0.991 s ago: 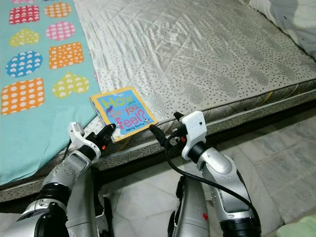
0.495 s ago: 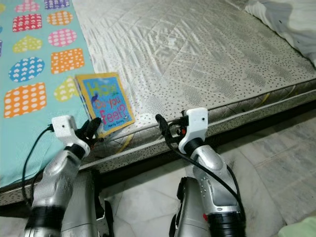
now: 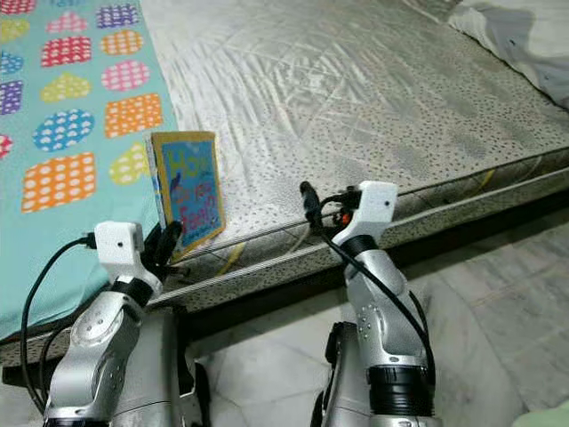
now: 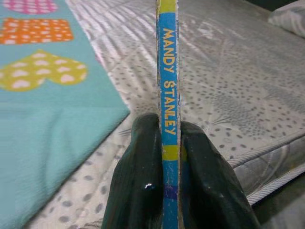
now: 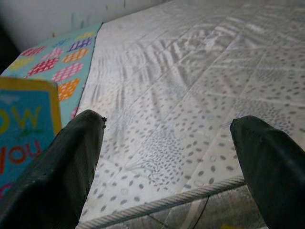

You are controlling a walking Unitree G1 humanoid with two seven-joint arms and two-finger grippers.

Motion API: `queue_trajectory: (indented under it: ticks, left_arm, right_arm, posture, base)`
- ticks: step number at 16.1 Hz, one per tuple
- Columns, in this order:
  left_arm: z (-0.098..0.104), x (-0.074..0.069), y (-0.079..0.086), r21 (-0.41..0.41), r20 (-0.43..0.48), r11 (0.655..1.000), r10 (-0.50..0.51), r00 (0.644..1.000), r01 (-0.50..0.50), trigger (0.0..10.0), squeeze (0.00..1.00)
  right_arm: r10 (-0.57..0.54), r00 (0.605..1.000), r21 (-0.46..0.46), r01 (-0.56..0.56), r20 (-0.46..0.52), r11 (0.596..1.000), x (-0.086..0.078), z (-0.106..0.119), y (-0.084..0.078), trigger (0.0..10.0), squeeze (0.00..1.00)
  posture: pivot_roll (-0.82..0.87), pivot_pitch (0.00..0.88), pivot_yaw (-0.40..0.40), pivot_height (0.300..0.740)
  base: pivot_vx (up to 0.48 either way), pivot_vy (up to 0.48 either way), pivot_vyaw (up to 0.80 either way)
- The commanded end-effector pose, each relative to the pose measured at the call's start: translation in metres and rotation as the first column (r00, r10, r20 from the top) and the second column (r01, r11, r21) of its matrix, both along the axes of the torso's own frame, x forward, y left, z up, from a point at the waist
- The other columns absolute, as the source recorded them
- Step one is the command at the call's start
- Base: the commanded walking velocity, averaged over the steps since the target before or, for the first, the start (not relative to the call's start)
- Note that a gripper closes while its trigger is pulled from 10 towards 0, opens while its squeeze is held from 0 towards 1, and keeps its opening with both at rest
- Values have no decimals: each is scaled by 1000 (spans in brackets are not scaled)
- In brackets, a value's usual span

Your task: Clean up the room

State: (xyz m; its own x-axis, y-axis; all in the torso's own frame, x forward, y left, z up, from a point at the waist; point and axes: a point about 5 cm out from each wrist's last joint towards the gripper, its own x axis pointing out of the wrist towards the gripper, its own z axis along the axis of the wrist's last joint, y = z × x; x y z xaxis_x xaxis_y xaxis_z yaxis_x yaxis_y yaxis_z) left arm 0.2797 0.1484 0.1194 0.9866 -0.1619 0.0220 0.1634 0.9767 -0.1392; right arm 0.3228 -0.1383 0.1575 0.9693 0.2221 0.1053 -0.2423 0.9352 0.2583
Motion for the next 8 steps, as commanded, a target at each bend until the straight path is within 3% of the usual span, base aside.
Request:
queue_trajectory:
  ticks: [1,8]
  left_arm:
    - [3,-3,2,26,-1,999,23,1000,-23,0,0]
    - [7,4,-4,-9,-9,999,37,999,-37,0,0]
  right_arm:
    - [-17,1000,6,17,1,1000,2,0,-4,10000,0]
    - [-23,1000,21,23,19,1000,7,2,0,10000,0]
  posture:
    - [5,138,12,560]
    - [5,124,17,624]
  base:
    - [0,0,0]
    - [0,0,0]
